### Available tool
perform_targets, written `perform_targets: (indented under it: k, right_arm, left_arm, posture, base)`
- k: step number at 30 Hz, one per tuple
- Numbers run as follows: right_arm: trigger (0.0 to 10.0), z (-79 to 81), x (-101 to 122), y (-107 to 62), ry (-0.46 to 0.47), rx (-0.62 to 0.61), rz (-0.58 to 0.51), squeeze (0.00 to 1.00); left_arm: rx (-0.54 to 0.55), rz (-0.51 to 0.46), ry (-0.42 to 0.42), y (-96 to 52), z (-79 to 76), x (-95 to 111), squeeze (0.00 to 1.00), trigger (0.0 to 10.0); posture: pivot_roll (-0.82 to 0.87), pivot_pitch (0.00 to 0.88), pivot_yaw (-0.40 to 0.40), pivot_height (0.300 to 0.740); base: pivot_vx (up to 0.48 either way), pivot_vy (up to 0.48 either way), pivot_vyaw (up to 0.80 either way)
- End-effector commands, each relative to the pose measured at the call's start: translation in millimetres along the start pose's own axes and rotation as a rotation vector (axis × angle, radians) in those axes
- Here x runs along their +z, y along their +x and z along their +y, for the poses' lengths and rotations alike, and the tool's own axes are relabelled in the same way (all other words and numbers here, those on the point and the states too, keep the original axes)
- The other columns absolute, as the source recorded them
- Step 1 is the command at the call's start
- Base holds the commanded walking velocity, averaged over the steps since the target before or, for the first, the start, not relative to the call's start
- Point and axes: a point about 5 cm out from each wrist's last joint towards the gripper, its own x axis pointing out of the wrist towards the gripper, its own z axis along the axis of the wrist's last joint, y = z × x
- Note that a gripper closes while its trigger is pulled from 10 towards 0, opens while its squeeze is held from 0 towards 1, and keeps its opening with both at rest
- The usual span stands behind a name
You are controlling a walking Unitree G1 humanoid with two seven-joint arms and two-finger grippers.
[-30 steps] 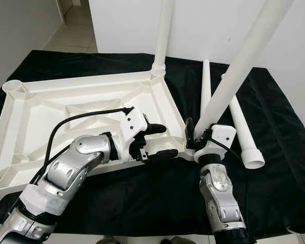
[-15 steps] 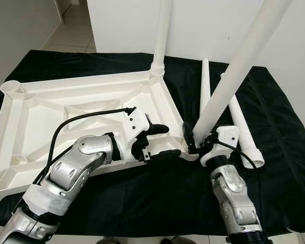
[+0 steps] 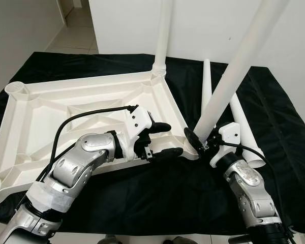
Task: Building children table
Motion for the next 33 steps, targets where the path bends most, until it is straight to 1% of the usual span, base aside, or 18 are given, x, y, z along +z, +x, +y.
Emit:
perform_targets:
  k: [1, 6, 7, 8, 9, 10, 14, 15, 16, 18, 20, 22, 25, 26, 28, 30, 31, 33]
  right_arm:
    - [0.0, -6.6, -4, -2.5, 0.006, 0.0, 0.031, 0.0]
    - [0.0, -5.0, -9, -6.2, 0.012, 0.021, 0.057, 0.0]
    - [3.2, -5.2, -10, -6.8, 0.008, 0.007, 0.059, 0.0]
    - [3.2, -5.2, -10, -6.8, 0.008, 0.007, 0.059, 0.0]
    - [10.0, -5.3, -10, -6.9, 0.013, -0.013, 0.055, 0.0]
    - [10.0, -5.3, -9, -6.8, 0.027, -0.042, 0.048, 0.0]
    - [10.0, -4.0, -8, -6.5, 0.044, -0.074, 0.041, 0.0]
    - [10.0, -3.3, -8, -5.1, 0.044, -0.134, 0.057, 0.0]
    - [10.0, -3.3, -8, -5.1, 0.044, -0.134, 0.057, 0.0]
    - [10.0, -2.3, -7, -1.7, 0.034, -0.25, 0.078, 0.0]
    - [10.0, -2.3, -7, -1.7, 0.034, -0.25, 0.078, 0.0]
    - [10.0, 4.5, -4, 2.4, 0.052, -0.332, 0.075, 0.0]
    - [10.0, 9.1, -4, 3.9, 0.071, -0.381, 0.079, 0.0]
    - [10.0, 12.7, -5, 4.2, 0.084, -0.462, 0.092, 0.0]
    - [10.0, 12.7, -5, 4.2, 0.084, -0.462, 0.092, 0.0]
    - [10.0, 18.8, -11, 2.5, 0.098, -0.633, 0.115, 0.0]
    - [10.0, 18.8, -11, 2.5, 0.098, -0.633, 0.115, 0.0]
    - [10.0, 20.6, -14, 1.6, 0.097, -0.684, 0.128, 0.0]
  left_arm:
    - [-0.084, 0.002, 0.003, 2.2, -4.3, 0, 0.0, 10.0]
    - [-0.087, 0.001, 0.003, 2.3, -5.3, 1, 0.0, 10.0]
    - [-0.087, 0.0, 0.004, 2.4, -5.5, 1, 0.0, 10.0]
    - [-0.087, 0.0, 0.004, 2.4, -5.5, 1, 0.0, 10.0]
    - [-0.088, 0.0, 0.004, 2.3, -5.8, 1, 0.0, 10.0]
    - [-0.088, 0.001, 0.003, 2.3, -6.1, 0, 0.0, 10.0]
    - [-0.089, 0.003, 0.001, 2.1, -6.4, 0, 0.0, 10.0]
    - [-0.086, 0.004, -0.002, 1.4, -6.3, -1, 0.0, 10.0]
    - [-0.086, 0.004, -0.002, 1.4, -6.3, -1, 0.0, 10.0]
    - [-0.081, 0.006, -0.003, 0.2, -5.8, -1, 0.0, 10.0]
    - [-0.081, 0.006, -0.003, 0.2, -5.8, -1, 0.0, 10.0]
    - [-0.076, 0.01, 0.0, -0.4, -4.6, -2, 0.0, 10.0]
    - [-0.074, 0.013, 0.003, -0.9, -3.6, -2, 0.0, 10.0]
    - [-0.069, 0.016, 0.009, -1.3, -2.1, -2, 0.0, 10.0]
    - [-0.069, 0.016, 0.009, -1.3, -2.1, -2, 0.0, 10.0]
    - [-0.061, 0.019, 0.018, -2.1, 0.8, -2, 0.0, 10.0]
    - [-0.061, 0.019, 0.018, -2.1, 0.8, -2, 0.0, 10.0]
    - [-0.058, 0.02, 0.02, -2.3, 1.6, -2, 0.0, 10.0]
  posture:
    - [0.0, 0.013, -0.008, 0.74]
    - [0.0, 0.014, -0.013, 0.74]
    - [0.0, 0.015, -0.014, 0.74]
    - [0.0, 0.015, -0.014, 0.74]
    - [0.01, 0.016, -0.016, 0.74]
    - [0.01, 0.015, -0.019, 0.74]
    - [0.01, 0.014, -0.02, 0.74]
    - [0.01, 0.011, -0.025, 0.74]
    - [0.01, 0.011, -0.025, 0.74]
    - [0.01, 0.008, -0.023, 0.74]
    - [0.01, 0.008, -0.023, 0.74]
    - [0.02, 0.006, -0.024, 0.74]
    - [0.02, 0.004, -0.025, 0.74]
    - [0.02, 0.004, -0.028, 0.74]
    - [0.02, 0.004, -0.028, 0.74]
    - [0.02, 0.002, -0.029, 0.74]
    - [0.02, 0.002, -0.029, 0.74]
    - [0.02, 0.002, -0.029, 0.74]
  base:
    - [0.0, 0.0, 0.0]
    - [0.0, 0.0, 0.0]
    - [0.0, 0.0, 0.0]
    - [0.0, 0.0, 0.0]
    - [0.0, 0.0, 0.0]
    - [0.0, 0.0, 0.0]
    - [0.0, 0.0, 0.0]
    - [0.0, 0.0, 0.0]
    - [0.0, 0.0, 0.0]
    - [0.0, 0.0, 0.0]
    - [0.0, 0.0, 0.0]
    - [0.0, 0.0, 0.0]
    - [0.0, 0.0, 0.0]
    - [0.0, 0.0, 0.0]
    - [0.0, 0.0, 0.0]
    - [0.0, 0.0, 0.0]
    - [0.0, 0.0, 0.0]
    - [0.0, 0.0, 0.0]
